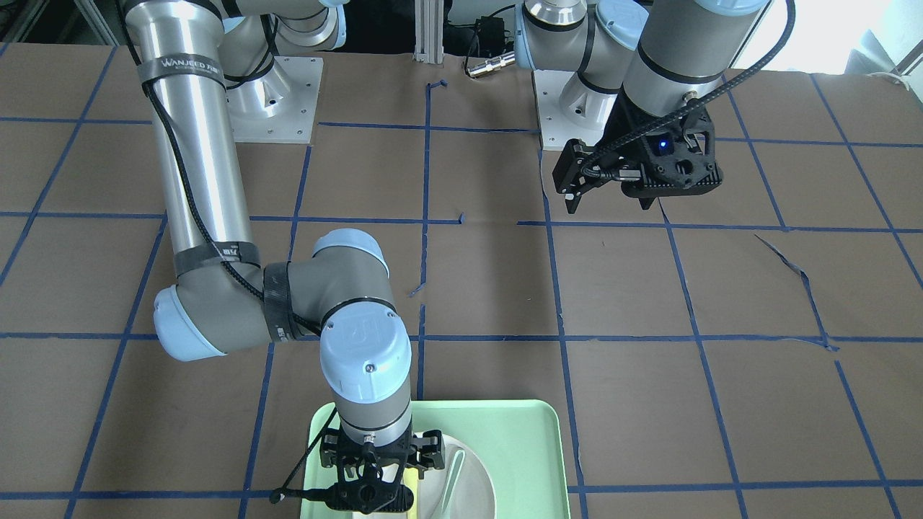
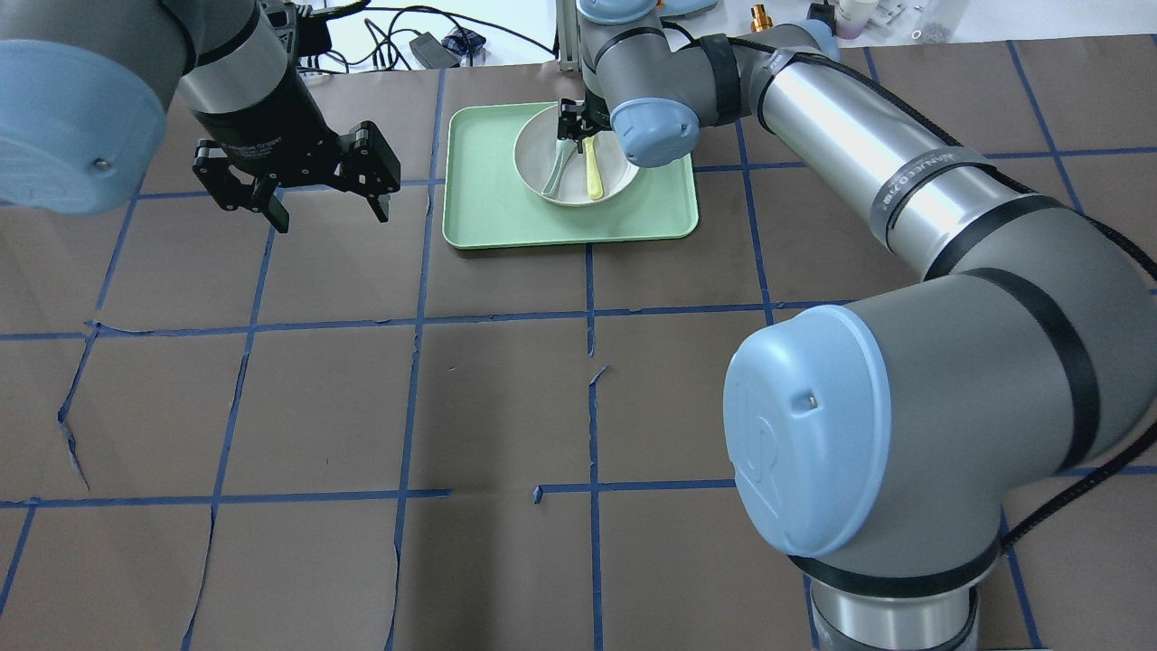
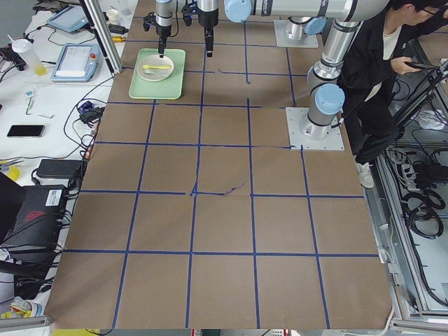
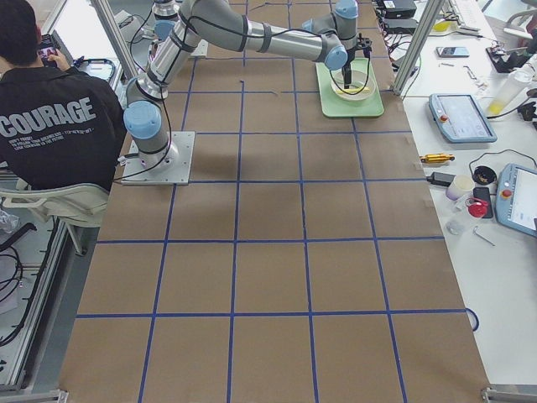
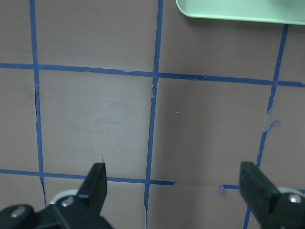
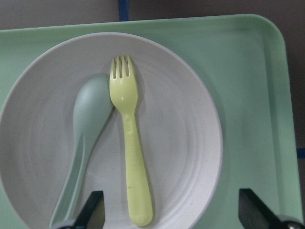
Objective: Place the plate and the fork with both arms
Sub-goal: 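Lower the right gripper and grasp the yellow fork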
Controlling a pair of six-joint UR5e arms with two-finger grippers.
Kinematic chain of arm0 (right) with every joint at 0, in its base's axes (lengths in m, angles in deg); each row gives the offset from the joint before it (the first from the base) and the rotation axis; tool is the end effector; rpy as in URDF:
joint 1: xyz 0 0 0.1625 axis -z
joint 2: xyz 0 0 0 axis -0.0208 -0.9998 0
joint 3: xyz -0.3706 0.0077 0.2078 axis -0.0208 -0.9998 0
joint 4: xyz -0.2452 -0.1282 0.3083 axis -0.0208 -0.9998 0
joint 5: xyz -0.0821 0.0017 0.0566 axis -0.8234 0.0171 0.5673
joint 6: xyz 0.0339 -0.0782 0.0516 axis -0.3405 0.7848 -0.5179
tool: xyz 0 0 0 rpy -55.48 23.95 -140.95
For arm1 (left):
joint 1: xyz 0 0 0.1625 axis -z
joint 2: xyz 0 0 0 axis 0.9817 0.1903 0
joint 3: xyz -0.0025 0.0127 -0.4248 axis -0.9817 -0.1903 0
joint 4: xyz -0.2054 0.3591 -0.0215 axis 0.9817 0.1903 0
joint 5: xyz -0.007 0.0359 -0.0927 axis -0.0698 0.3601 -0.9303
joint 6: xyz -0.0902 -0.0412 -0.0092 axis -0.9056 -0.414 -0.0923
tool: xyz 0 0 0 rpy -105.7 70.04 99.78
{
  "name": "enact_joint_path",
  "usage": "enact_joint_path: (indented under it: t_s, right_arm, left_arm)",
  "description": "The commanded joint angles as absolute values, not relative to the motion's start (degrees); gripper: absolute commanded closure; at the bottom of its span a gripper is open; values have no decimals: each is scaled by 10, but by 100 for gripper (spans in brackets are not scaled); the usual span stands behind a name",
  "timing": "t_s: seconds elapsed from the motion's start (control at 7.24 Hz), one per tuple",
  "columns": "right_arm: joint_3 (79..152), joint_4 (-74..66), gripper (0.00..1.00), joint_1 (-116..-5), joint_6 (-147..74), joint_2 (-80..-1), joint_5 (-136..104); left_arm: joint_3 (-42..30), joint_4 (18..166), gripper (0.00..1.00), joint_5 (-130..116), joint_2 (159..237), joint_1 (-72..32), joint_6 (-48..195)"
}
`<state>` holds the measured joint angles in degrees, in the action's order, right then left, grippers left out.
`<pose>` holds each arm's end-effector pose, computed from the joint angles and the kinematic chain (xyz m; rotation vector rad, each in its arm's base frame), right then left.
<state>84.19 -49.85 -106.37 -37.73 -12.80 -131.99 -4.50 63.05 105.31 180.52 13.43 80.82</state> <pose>0.3342 -0.7430 0.2414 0.0748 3.1059 -0.3634 -0.1538 -0.5031 0.4754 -0.1395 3.1263 -0.0126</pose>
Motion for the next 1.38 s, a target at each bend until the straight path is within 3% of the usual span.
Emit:
enact_joint_path:
  t_s: [0.0, 0.41, 0.97, 1.24]
  right_arm:
    - [793, -502, 1, -1070, -395, -78, -1292]
    - [794, -495, 22, -1072, -369, -70, -1291]
    - [811, -495, 36, -1072, -339, -68, -1293]
    - [812, -495, 67, -1072, -338, -68, -1304]
  left_arm:
    - [-53, 630, 0, 1054, 1801, 134, 807]
    - [-52, 630, 0, 1054, 1800, 134, 807]
    - [-53, 630, 0, 1054, 1802, 133, 807]
    - [-53, 630, 0, 1054, 1804, 134, 807]
